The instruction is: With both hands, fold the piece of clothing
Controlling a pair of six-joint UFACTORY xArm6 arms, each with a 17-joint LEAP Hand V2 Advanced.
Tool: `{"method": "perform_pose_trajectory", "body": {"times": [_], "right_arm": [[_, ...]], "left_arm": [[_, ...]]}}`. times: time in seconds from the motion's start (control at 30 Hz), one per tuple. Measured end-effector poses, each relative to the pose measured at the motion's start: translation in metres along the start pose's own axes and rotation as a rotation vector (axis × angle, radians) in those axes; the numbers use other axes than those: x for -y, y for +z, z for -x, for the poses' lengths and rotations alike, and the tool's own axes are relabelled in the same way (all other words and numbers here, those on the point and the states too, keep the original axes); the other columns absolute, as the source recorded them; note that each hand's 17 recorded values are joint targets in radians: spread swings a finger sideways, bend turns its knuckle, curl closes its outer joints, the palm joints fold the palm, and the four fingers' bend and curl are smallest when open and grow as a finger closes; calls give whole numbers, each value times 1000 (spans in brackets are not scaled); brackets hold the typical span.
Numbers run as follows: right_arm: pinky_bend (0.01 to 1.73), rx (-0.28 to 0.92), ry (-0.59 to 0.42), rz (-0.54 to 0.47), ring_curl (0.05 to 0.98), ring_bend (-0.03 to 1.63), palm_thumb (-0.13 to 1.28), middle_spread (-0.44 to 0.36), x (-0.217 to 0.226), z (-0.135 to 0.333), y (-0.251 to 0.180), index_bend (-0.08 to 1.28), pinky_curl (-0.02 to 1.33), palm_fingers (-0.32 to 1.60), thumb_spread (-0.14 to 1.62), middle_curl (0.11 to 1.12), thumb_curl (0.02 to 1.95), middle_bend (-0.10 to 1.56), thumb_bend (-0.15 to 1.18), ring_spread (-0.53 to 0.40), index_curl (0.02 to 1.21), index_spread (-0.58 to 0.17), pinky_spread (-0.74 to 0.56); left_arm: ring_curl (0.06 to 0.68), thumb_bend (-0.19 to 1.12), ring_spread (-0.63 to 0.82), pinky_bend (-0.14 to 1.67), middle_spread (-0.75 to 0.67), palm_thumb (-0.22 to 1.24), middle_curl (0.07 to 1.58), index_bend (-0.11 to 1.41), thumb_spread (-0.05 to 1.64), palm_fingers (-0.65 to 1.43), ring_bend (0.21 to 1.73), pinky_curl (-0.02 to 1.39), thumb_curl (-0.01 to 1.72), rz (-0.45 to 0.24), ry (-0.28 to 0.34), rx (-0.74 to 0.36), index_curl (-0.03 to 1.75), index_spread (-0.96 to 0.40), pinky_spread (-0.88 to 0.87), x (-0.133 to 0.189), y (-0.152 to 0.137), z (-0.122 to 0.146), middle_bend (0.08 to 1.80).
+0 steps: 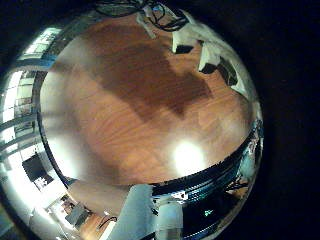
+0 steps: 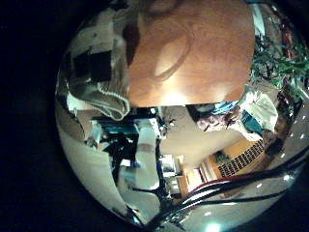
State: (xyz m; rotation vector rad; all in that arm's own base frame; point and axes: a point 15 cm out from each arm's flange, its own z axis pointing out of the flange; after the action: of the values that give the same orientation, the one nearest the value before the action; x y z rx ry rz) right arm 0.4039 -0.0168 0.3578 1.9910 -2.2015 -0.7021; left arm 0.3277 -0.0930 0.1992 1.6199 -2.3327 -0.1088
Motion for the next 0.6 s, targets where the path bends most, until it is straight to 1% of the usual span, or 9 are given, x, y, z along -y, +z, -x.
{"method": "perform_pose_trajectory", "body": {"times": [0.1,0.23,0.37,0.4,0.47,0.53,0.57,0.6], "right_arm": [[1289,-32,-18,4,718,1439,1113,-153,5,34,4,935,899,1085,1019,851,877,1325,-6,-204,1034,-355,-165],[1276,-89,-62,54,719,1440,1103,-152,23,89,36,933,918,1086,1020,847,891,1326,-9,-204,1039,-356,-167],[1263,-121,-88,34,718,1442,1013,-155,52,131,70,923,941,1084,1015,842,868,1323,-34,-202,1046,-358,-170],[1259,-131,-101,40,718,1443,1009,-156,58,143,83,920,942,1083,1012,841,865,1323,-31,-202,1047,-358,-170],[1235,-140,-122,66,701,1438,951,-164,67,154,105,880,925,1094,1017,824,834,1291,-38,-202,1038,-362,-191],[1176,-120,-140,75,667,1408,907,-170,72,166,117,788,871,1077,1041,792,798,1238,-33,-208,1015,-373,-250],[1156,-100,-151,84,652,1402,890,-177,73,174,123,715,845,1027,1052,775,785,1201,-32,-216,1002,-381,-284],[1135,-75,-162,89,640,1391,876,-181,73,181,126,676,821,1036,1064,765,772,1180,-30,-218,998,-388,-316]], "left_arm": [[227,-19,161,429,169,487,321,183,1167,177,753,374,367,-8,-5,-3,388,-33,188,-6,-1,0,181],[226,-19,161,428,167,487,321,184,1168,178,752,374,366,-19,-16,-5,389,-34,188,-13,-4,1,180],[226,-18,161,428,166,486,321,183,1169,178,752,374,365,-21,-23,-11,391,-34,188,-22,-9,-2,180],[226,-18,161,428,166,486,321,183,1169,178,752,374,364,-23,-29,-13,391,-34,188,-25,-10,-1,180],[226,-18,156,428,166,486,321,183,1169,178,752,374,364,-27,-42,-16,391,-34,188,-32,-10,2,180],[225,-18,151,431,166,487,321,183,1169,182,749,374,364,-32,-48,-16,391,-34,188,-39,-11,1,182],[225,-18,150,431,162,487,321,184,1169,184,747,374,364,-34,-51,-16,392,-34,189,-42,-11,2,183],[225,-18,148,431,161,487,321,184,1169,184,747,374,364,-36,-55,-15,392,-34,189,-45,-11,3,183]]}}
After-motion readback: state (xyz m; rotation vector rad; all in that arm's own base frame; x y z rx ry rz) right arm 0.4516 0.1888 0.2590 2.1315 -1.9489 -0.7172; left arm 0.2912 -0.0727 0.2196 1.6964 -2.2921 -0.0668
